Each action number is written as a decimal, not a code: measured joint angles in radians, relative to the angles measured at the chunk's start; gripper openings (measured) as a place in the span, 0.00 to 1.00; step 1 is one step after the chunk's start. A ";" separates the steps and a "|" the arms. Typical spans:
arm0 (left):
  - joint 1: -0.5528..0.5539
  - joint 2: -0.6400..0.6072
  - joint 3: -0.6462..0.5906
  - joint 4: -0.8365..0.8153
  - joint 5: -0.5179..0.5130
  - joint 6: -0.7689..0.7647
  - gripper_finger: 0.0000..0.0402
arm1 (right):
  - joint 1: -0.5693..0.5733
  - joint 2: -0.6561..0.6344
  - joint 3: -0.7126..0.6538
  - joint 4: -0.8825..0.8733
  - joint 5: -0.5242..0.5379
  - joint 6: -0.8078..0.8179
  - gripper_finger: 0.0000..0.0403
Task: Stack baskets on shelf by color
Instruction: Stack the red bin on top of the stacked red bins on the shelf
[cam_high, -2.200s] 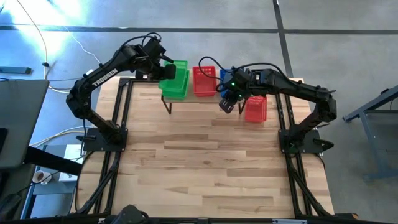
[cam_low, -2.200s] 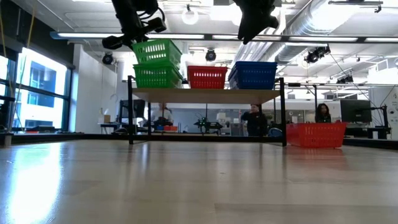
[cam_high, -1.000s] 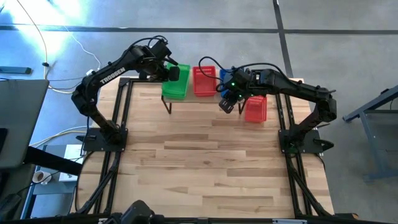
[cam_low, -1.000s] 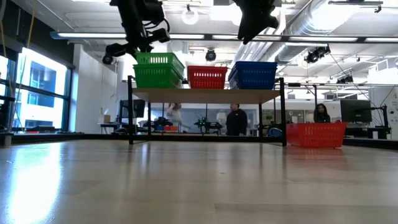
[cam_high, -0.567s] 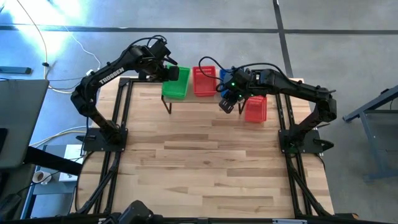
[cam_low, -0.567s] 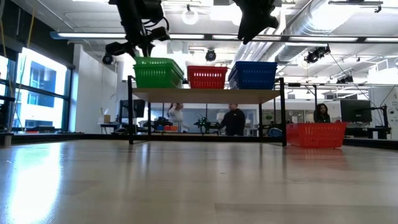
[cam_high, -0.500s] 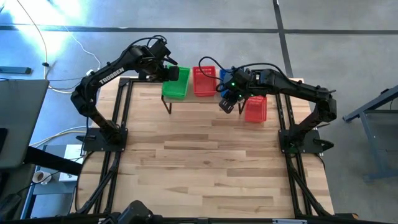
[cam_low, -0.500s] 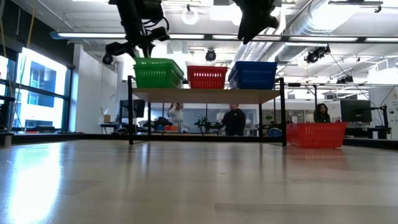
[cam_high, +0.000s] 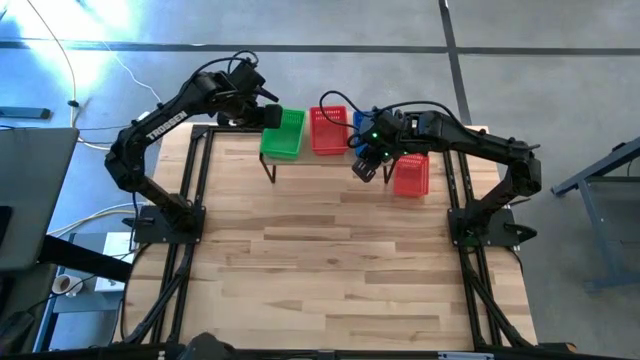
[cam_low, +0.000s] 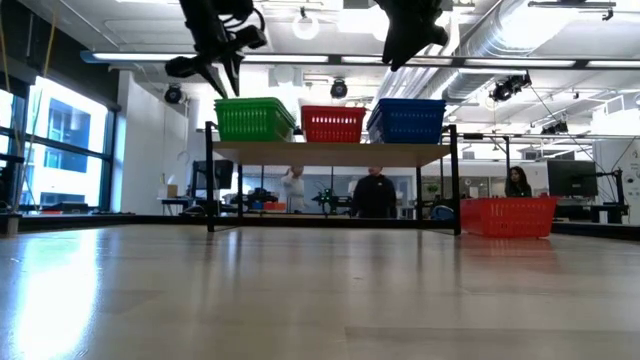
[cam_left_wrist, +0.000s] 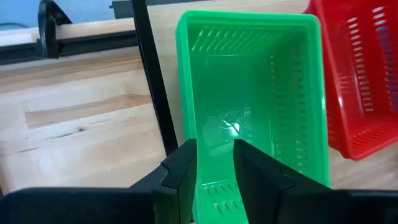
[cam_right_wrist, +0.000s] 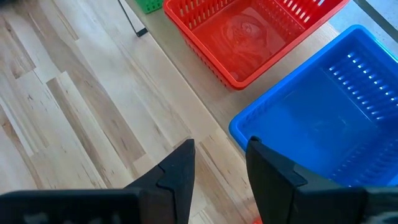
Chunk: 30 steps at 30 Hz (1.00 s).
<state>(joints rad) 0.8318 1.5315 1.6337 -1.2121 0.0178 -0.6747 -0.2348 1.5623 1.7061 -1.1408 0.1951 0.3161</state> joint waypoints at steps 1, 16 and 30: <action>0.000 -0.008 0.000 0.000 -0.003 0.005 0.24 | 0.000 0.000 0.000 0.000 0.000 -0.001 0.32; -0.087 -0.065 0.000 -0.145 -0.216 0.159 0.23 | 0.000 0.000 0.000 -0.117 -0.006 0.073 0.32; -0.207 -0.152 0.000 -0.058 -0.223 0.429 0.23 | 0.014 0.000 0.000 -0.342 0.022 0.460 0.32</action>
<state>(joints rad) 0.6243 1.3798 1.6341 -1.2698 -0.2055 -0.2462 -0.2207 1.5623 1.7061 -1.4828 0.2172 0.7762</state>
